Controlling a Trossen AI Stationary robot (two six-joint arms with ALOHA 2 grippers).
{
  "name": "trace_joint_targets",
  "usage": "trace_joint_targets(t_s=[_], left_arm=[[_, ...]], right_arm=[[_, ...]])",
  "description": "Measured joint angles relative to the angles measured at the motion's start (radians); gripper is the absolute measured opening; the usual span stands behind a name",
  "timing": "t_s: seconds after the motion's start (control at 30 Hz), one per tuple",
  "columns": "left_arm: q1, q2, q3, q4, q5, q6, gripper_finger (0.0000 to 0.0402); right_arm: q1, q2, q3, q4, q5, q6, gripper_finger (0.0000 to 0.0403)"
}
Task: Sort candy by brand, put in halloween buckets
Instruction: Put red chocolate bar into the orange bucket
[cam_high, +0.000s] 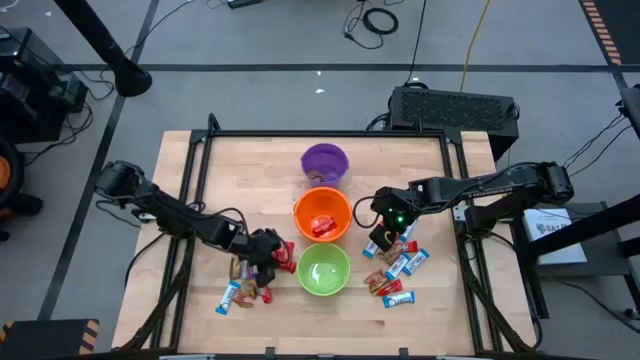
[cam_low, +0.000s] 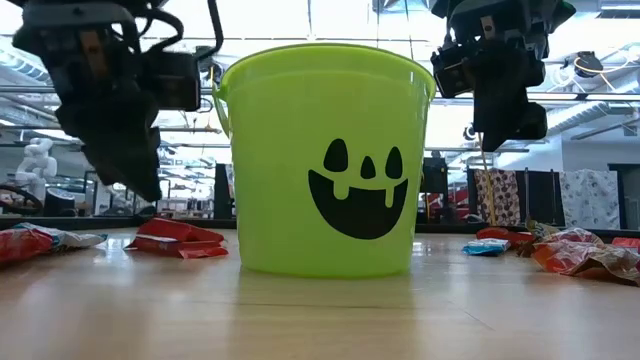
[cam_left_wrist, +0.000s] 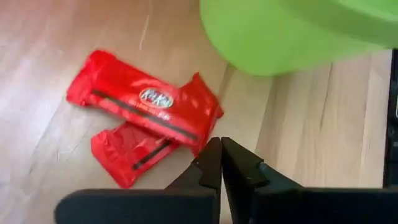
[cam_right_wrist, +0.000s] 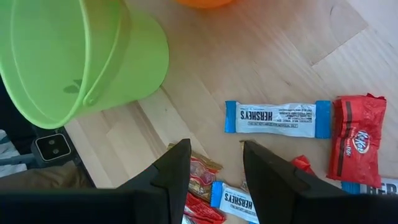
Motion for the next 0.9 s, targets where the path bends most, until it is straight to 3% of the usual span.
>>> trace_joint_targets(t_s=[0.37,0.6,0.9], left_arm=[[0.015,0.006,0.008,-0.042,-0.267,-0.399,0.0158],[0.016,0.055,0.026,-0.069,-0.267,-0.492,0.0248],[0.016,0.148,0.026,0.003,-0.270,-0.446,0.0270]], right_arm=[[0.000,0.000,0.000,0.030,0.004,0.023,0.0139],[0.000,0.000,0.000,0.048,0.027,0.038,0.0139],[0.000,0.000,0.000,0.049,0.029,0.041,0.0139]])
